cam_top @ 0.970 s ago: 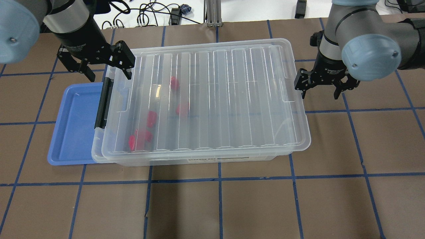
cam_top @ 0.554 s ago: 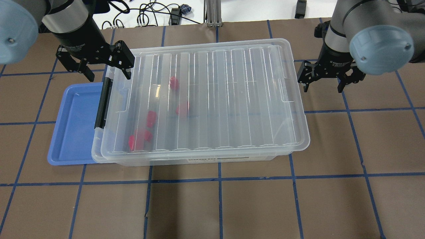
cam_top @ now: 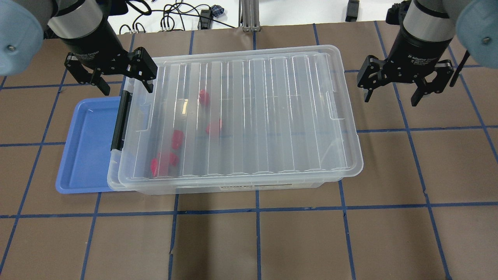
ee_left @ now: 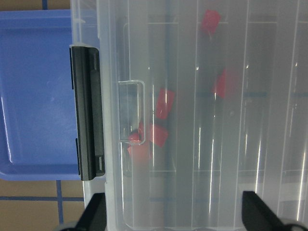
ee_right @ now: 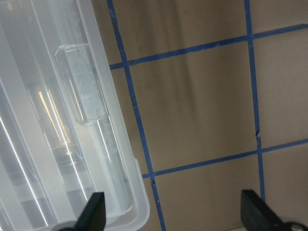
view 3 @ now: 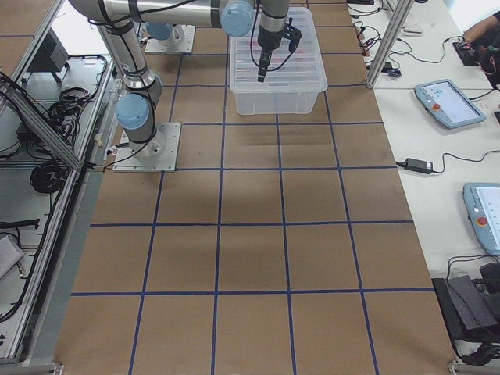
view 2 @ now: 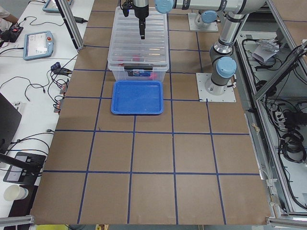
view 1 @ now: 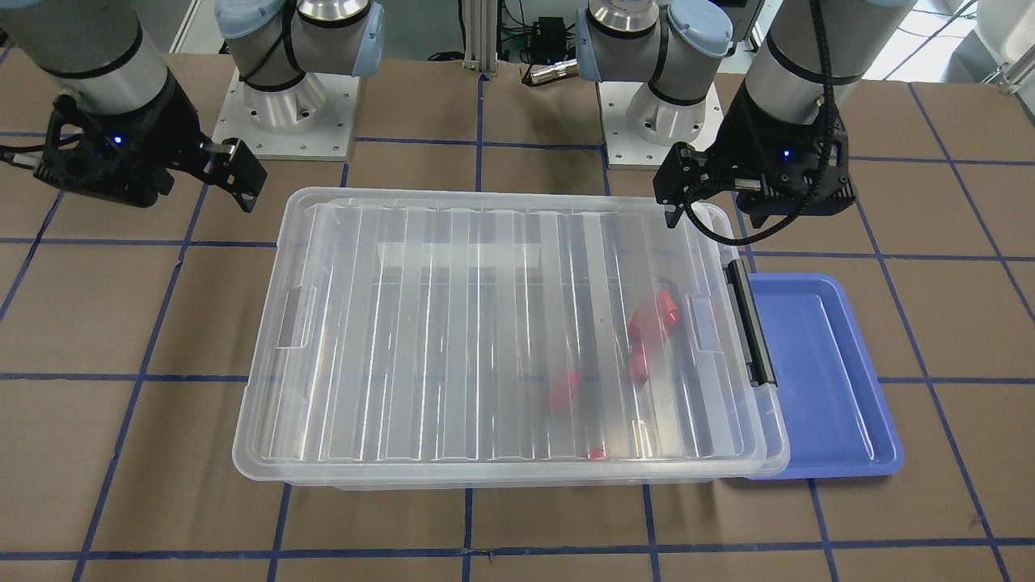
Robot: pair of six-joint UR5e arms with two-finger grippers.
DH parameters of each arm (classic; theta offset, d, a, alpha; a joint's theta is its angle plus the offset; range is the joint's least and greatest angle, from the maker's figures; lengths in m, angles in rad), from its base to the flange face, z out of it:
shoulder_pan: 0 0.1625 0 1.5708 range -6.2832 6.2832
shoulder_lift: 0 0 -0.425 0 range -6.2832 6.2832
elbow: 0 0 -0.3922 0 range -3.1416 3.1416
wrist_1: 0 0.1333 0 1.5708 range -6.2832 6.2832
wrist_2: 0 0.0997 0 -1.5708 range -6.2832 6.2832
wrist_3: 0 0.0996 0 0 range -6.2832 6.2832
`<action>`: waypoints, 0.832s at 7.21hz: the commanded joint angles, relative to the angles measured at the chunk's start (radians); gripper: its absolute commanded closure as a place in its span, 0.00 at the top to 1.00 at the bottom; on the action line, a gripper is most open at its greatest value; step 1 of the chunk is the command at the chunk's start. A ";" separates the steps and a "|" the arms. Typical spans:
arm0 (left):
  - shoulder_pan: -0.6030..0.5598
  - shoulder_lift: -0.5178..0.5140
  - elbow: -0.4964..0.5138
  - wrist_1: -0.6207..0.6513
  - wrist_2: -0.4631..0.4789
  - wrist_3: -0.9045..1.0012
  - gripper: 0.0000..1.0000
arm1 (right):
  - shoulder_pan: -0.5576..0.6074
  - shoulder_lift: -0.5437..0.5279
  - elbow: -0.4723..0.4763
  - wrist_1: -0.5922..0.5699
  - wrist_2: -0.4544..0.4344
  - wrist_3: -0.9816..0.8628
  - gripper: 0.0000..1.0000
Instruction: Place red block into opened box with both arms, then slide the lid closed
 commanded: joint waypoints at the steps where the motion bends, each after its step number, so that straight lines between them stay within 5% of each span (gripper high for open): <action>1: 0.000 0.003 0.000 0.000 0.000 0.000 1.00 | 0.040 -0.039 0.009 0.011 0.017 0.014 1.00; 6: 0.000 -0.006 0.001 0.020 0.002 0.006 1.00 | 0.046 -0.073 0.022 0.007 0.023 -0.010 1.00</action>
